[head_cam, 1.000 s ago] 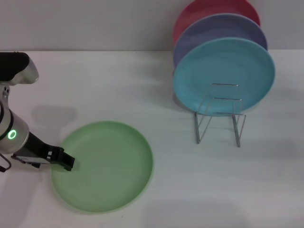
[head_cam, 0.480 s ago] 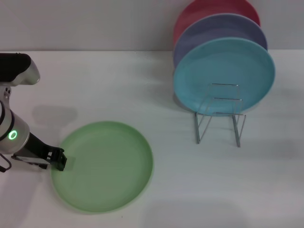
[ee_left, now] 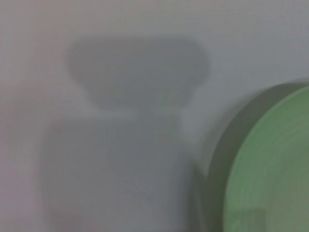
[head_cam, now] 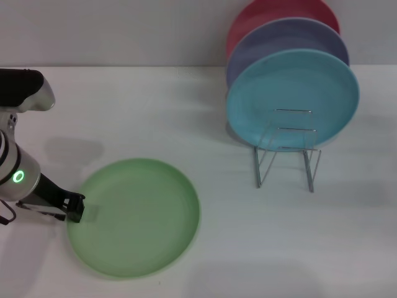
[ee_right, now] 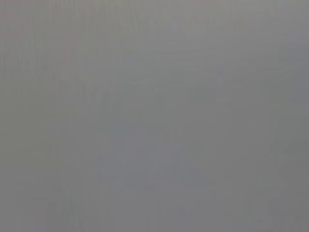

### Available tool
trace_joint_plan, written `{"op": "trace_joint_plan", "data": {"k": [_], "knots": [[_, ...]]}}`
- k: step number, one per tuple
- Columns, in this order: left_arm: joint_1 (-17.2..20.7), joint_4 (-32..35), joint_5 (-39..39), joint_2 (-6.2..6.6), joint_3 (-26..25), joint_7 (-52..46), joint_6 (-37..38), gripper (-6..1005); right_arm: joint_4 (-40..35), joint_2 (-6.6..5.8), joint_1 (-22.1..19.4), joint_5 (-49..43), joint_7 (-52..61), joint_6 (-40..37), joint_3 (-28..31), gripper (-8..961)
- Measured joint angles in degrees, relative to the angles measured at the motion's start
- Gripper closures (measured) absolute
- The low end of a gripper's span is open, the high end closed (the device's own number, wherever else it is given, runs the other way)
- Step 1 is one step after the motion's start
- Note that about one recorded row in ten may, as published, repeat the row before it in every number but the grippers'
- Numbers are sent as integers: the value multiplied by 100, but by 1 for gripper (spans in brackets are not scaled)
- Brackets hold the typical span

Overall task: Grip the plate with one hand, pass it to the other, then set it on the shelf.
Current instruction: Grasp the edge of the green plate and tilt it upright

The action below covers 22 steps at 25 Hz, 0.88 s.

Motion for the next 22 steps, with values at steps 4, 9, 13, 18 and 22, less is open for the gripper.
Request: {"op": "trace_joint_plan", "data": {"k": [4,9,13,18,22], "knots": [[-17,23,10,0,48,2,22,744,0,0,10,0,2,0,0,358],[-25,31,9,0,51,4,29,773,0,-3,13,-1,2,0,0,358],[-25,39,19,0,51,4,64,800,0,-5,22,-1,2,0,0,358],[-24,83,18,0,58,4,121,835,0,-8,25,-1,2,0,0,358],[-28,109,8,0,64,4,128,862,0,-9,24,-1,2,0,0,358]]}}
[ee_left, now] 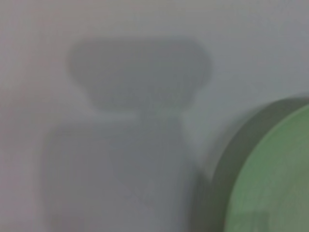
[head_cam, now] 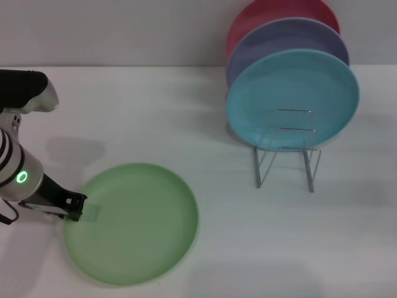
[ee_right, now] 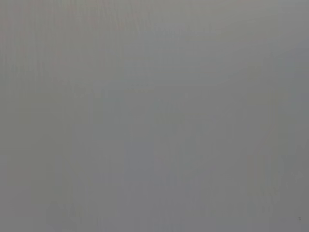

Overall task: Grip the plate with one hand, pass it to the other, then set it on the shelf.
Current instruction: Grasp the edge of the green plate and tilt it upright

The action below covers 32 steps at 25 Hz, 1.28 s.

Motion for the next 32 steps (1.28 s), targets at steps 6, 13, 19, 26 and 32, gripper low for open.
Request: {"op": "trace_joint_plan", "data": {"k": [6,13,19,26,32], "knots": [[0,-5,-10,0,5,0,4,867,0,0,-2,0,0,0,0,358],[3,-53,-21,0,-9,57,6,887,0,0,-8,0,0,0,0,358],[-10,-63,-22,0,-4,68,6,928,0,5,-12,0,0,0,0,359],[39,-200,-69,-10,-18,211,40,934,2,15,-20,0,0,0,0,359],[118,-351,-140,0,-80,221,167,939,7,18,-27,0,0,0,0,358]]}}
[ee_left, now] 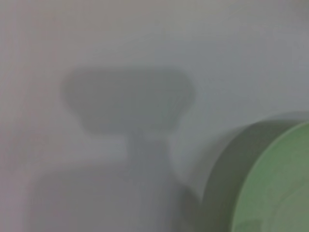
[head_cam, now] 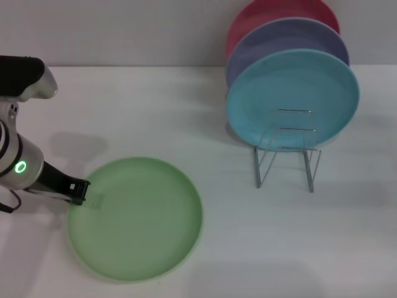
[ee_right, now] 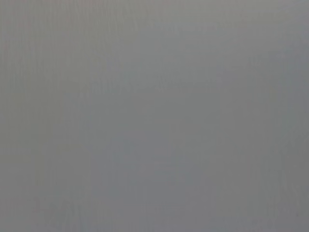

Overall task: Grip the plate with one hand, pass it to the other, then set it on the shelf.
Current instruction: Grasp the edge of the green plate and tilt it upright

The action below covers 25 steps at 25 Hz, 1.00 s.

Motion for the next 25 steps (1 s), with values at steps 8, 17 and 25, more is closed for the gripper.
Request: {"op": "trace_joint_plan", "data": {"k": [8,17,25], "knots": [[118,-91,-320,10,-298,209,177,952,2,0,-10,1,0,0,0,359],[335,-245,-509,-9,-253,267,884,965,2,0,-5,18,3,129,0,359],[501,-309,-992,1,-259,589,1452,965,-4,5,1,80,15,250,0,359]]}}
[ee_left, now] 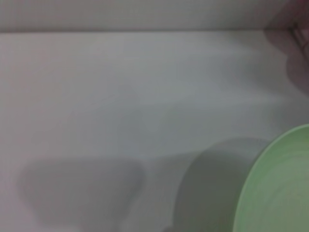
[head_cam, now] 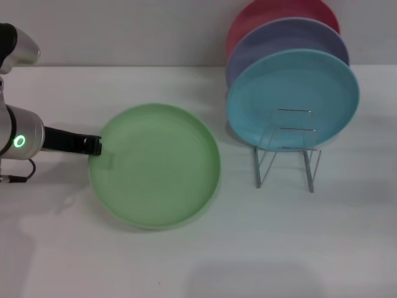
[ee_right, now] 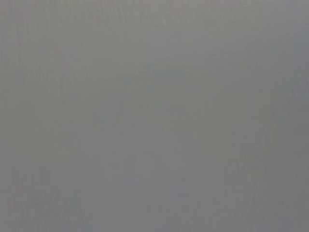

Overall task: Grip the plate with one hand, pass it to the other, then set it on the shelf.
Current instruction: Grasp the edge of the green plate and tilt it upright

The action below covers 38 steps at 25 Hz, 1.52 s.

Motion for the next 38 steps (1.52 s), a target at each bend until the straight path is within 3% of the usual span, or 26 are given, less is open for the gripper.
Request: {"op": "trace_joint_plan", "data": {"k": [11,24,29,32,34,36,37,38], "knots": [[575,-83,-250,6,295,218,1684,964,-32,19,-4,0,-43,129,-11,358],[1239,261,-1519,-1,789,1593,3940,964,-49,37,-58,0,-52,146,-33,358],[1627,526,-2257,9,1209,2321,5435,965,-47,40,-64,0,-53,235,-44,358],[1679,626,-2282,13,1416,2362,5885,965,-47,40,-62,0,-53,279,-50,358],[1723,849,-2271,17,1756,2368,6674,965,-51,40,-45,-6,-53,343,-53,358],[1731,909,-2260,16,1835,2369,6880,965,-52,40,-41,-10,-53,358,-53,358],[1743,1084,-2219,17,2099,2370,7504,965,-55,40,-39,-14,-53,394,-53,358],[1743,1084,-2219,17,2099,2370,7504,964,-55,40,-39,-14,-53,394,-53,358]]}}
